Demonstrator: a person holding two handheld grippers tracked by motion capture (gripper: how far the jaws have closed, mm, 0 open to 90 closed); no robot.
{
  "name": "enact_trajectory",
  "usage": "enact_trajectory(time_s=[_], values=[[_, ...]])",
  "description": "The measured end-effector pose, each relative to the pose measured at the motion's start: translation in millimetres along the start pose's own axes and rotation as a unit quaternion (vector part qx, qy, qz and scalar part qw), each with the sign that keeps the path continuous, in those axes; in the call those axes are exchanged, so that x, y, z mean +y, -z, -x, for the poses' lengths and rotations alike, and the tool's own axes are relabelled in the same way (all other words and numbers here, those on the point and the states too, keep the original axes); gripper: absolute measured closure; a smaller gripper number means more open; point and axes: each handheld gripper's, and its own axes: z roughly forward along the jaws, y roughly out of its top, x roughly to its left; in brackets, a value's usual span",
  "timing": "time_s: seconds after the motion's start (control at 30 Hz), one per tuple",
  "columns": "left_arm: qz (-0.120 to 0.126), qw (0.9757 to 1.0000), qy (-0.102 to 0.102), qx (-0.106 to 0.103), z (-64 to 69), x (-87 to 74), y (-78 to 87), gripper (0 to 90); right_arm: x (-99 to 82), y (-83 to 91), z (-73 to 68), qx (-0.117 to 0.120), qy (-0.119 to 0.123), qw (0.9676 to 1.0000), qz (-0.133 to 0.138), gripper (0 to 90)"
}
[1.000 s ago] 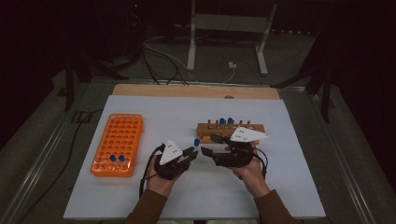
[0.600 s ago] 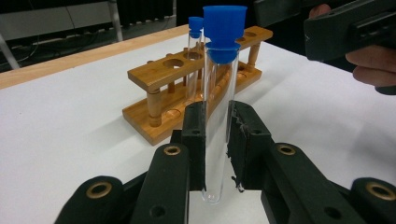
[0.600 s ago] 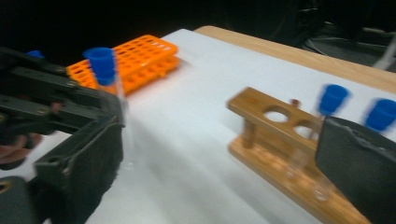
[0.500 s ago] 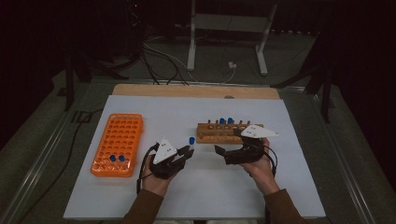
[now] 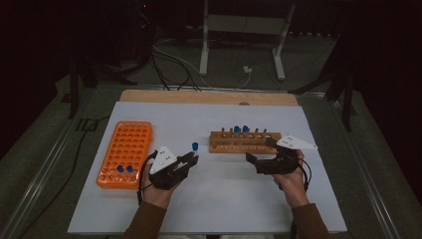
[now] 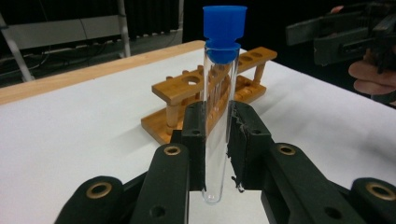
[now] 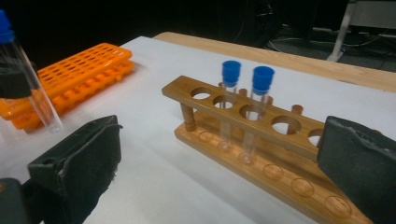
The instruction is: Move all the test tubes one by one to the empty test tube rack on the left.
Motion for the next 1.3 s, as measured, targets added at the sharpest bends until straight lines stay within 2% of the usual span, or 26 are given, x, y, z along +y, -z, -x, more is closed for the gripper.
enact_trajectory(time_s=[0.37, 0.8, 1.07, 1.3], values=[[0.019, 0.9998, 0.004, 0.002, -16.7, 15.3, 30.7, 78.1, -2.7, 2.5, 4.7, -0.003, -0.006, 1.0, 0.001, 0.1], [0.05, 0.9982, 0.001, 0.031, -41.8, 27.2, 70.4, 78.1, -2.0, 4.4, 5.9, -0.002, -0.009, 0.9999, 0.007, 0.1], [0.062, 0.9968, 0.008, 0.051, -57.7, 25.8, 87.2, 78.2, -0.5, 6.2, 6.2, -0.002, -0.009, 0.9999, 0.011, 0.1], [0.072, 0.9945, 0.011, 0.076, -73.2, 17.7, 103.5, 78.1, 0.8, 9.4, 7.9, -0.007, -0.013, 0.9997, 0.019, 0.1]])
